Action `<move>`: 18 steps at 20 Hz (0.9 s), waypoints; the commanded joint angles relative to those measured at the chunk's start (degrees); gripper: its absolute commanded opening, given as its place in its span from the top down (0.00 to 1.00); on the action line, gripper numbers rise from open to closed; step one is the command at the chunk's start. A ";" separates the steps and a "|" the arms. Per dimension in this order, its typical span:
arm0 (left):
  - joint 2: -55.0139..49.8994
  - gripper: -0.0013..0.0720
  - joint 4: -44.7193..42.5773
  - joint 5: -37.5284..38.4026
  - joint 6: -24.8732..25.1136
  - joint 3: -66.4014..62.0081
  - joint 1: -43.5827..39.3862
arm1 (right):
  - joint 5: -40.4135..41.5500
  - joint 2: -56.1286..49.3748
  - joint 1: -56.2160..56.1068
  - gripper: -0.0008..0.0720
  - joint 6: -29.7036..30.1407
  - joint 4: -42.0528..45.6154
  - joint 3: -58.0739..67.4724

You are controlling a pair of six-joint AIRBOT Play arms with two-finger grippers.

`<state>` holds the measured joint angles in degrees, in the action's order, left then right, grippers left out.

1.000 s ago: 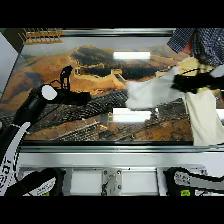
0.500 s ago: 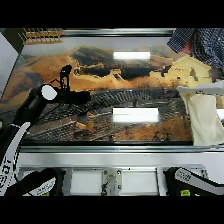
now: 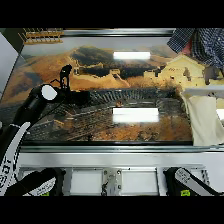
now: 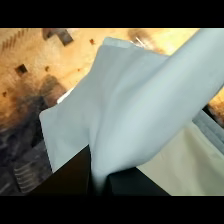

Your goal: Fold the clothes and pants, and hang the long-sleeved shirts on hangers.

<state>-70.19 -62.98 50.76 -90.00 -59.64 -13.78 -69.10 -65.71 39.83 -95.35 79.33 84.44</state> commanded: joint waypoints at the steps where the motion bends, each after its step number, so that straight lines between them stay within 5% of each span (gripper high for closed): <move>1: 0.00 0.97 -0.02 0.04 0.02 0.02 -0.04 | -4.92 2.10 0.07 0.98 -1.18 7.21 -4.61; 15: 0.00 0.97 -0.04 0.24 0.04 0.02 -0.04 | -5.90 10.45 0.07 0.94 -4.52 17.92 -30.51; 16: 0.00 0.97 -0.07 0.22 0.04 0.02 -0.04 | -6.45 10.47 0.07 0.68 -4.50 17.94 -30.58; 17: 0.00 0.97 -0.07 0.22 0.04 0.02 -0.04 | -6.64 10.58 0.07 0.25 -4.39 17.86 -30.58; 18: 0.00 0.97 -0.04 0.24 0.04 0.02 -0.04 | -6.19 11.08 0.00 0.13 -4.02 17.11 -30.58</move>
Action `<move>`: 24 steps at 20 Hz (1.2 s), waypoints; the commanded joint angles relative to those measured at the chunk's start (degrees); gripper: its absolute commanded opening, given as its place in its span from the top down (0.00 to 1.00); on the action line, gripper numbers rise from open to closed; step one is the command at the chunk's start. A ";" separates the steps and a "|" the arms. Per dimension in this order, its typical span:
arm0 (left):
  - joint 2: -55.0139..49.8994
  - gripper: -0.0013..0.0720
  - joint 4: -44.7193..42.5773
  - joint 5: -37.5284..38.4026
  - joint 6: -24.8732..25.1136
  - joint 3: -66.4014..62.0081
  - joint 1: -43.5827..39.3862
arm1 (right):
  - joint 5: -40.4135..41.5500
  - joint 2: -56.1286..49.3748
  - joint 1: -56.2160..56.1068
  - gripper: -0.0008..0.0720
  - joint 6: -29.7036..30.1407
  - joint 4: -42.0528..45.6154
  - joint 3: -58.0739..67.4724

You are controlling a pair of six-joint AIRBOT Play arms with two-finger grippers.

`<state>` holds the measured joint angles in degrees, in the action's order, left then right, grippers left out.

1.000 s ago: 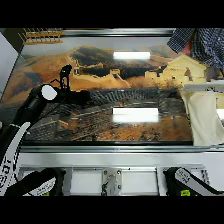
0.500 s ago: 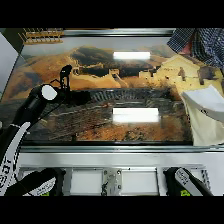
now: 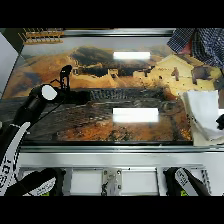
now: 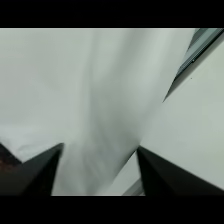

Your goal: Fold the clothes and pants, and hang the long-sleeved shirts on hangers.

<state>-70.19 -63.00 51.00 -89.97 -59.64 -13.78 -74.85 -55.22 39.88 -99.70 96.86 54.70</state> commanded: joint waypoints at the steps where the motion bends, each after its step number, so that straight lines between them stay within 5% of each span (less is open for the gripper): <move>1: 0.00 0.97 -0.04 0.00 0.02 0.02 -0.04 | 0.85 1.70 -0.46 0.13 1.18 -1.75 -0.83; 6: 0.00 0.97 -0.02 -0.09 0.00 0.02 -0.04 | 12.83 11.98 -10.97 0.13 8.46 -18.01 -0.83; 11: 0.00 0.97 0.02 0.00 -0.02 0.02 -0.04 | 13.57 12.26 -29.22 0.13 11.47 -27.91 -0.85; 13: 0.00 0.97 0.04 -0.11 -0.02 0.02 -0.04 | 13.55 10.97 -35.10 0.32 11.47 -27.87 -0.85; 16: 0.00 0.97 0.02 -0.11 -0.02 0.02 -0.04 | 13.53 9.03 -39.91 0.89 11.47 -27.91 -0.85; 17: 0.00 0.97 0.02 -0.11 -0.02 0.02 -0.04 | 13.42 8.55 -40.39 0.98 11.45 -27.98 -0.85; 24: 0.00 0.97 0.04 -0.11 -0.04 0.02 -0.04 | 10.97 7.76 -40.54 0.97 11.45 -27.93 -0.85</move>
